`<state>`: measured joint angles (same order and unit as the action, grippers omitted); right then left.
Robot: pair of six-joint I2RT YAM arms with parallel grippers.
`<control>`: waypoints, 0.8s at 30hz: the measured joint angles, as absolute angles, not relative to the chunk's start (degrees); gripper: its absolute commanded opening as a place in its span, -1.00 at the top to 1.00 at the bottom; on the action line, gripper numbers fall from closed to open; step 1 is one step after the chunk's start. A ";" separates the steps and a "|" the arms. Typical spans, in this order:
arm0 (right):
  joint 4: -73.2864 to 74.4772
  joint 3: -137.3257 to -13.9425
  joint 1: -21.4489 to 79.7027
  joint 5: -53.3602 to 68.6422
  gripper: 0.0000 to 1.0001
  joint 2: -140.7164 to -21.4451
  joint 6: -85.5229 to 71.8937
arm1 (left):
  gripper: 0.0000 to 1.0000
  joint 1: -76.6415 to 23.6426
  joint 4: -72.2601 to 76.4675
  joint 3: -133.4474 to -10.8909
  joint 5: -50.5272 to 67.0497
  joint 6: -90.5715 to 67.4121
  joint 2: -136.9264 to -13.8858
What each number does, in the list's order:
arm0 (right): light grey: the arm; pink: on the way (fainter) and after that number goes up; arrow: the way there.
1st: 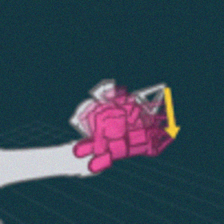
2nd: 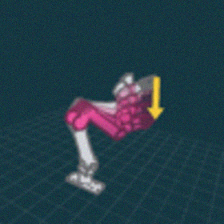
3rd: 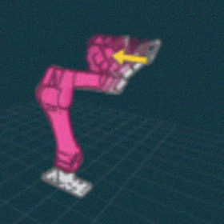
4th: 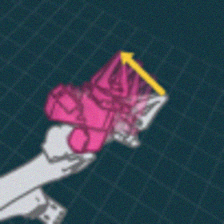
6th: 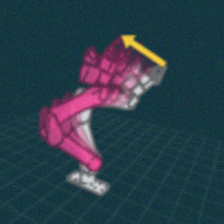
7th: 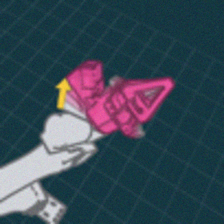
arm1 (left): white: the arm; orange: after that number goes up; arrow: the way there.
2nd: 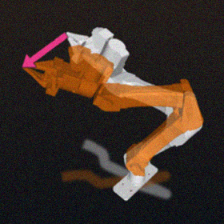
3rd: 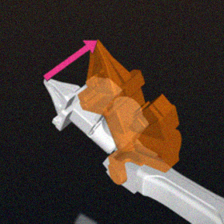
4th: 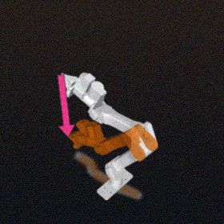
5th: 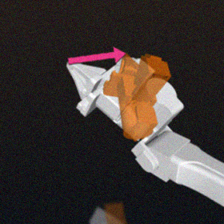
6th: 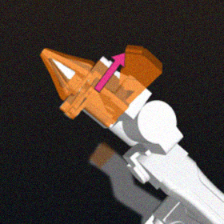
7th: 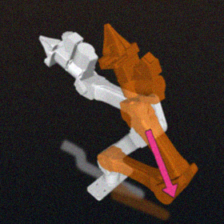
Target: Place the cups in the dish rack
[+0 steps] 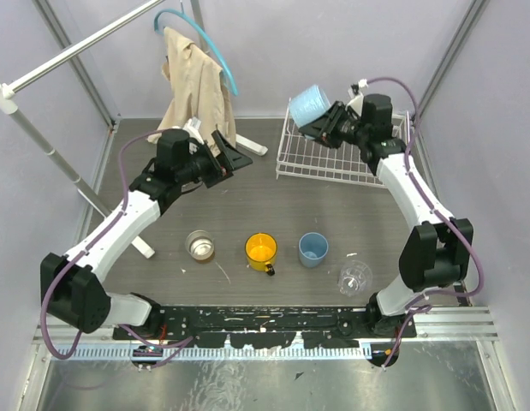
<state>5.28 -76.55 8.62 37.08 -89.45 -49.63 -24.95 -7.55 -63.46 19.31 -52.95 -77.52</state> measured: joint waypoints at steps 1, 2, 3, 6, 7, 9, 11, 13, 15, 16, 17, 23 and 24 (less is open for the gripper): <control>7.99 -79.61 8.62 35.90 0.99 -90.50 -46.63 | -0.96 -24.95 -10.07 -64.75 18.70 -51.79 -77.52; 10.26 -82.19 8.58 34.54 0.99 -91.42 -43.92 | -0.96 -24.93 -12.38 -66.17 18.04 -50.57 -77.52; 12.05 -83.96 8.54 33.56 0.99 -92.12 -42.00 | -0.96 -24.91 -13.96 -67.24 17.61 -49.63 -77.52; 19.44 -90.76 8.49 29.41 0.98 -95.68 -35.09 | -0.96 -24.91 -18.39 -70.22 16.25 -46.35 -77.47; 21.65 -92.86 8.49 27.94 0.99 -97.21 -33.08 | -0.96 -24.91 -19.11 -70.41 15.99 -45.52 -77.41; 25.26 -96.57 8.51 25.15 0.99 -100.40 -29.30 | -0.96 -24.91 -20.67 -70.35 15.59 -44.25 -77.25; 27.97 -99.26 8.62 22.26 0.99 -103.63 -25.56 | -0.96 -24.91 -21.12 -69.71 15.42 -43.29 -76.90; 29.82 -100.31 8.84 19.49 0.99 -106.10 -22.41 | -0.96 -24.91 -21.10 -68.75 15.25 -42.48 -76.14; 31.53 -100.88 8.95 16.80 0.99 -108.25 -19.86 | -0.96 -24.91 -21.10 -67.96 15.00 -41.74 -75.24; 32.21 -101.06 9.04 15.55 0.99 -109.19 -18.85 | -0.96 -24.91 -21.12 -67.94 14.81 -41.25 -75.00; 32.53 -101.14 9.13 14.35 0.99 -110.04 -17.93 | -0.96 -24.91 -21.08 -67.94 14.72 -40.80 -74.85; 33.19 -103.44 9.28 7.94 0.99 -113.36 -16.91 | -0.96 -24.91 -22.63 -68.16 14.37 -38.48 -74.74; 33.17 -103.77 9.28 6.52 0.99 -113.54 -17.32 | -0.96 -24.91 -22.92 -68.16 14.37 -38.19 -74.76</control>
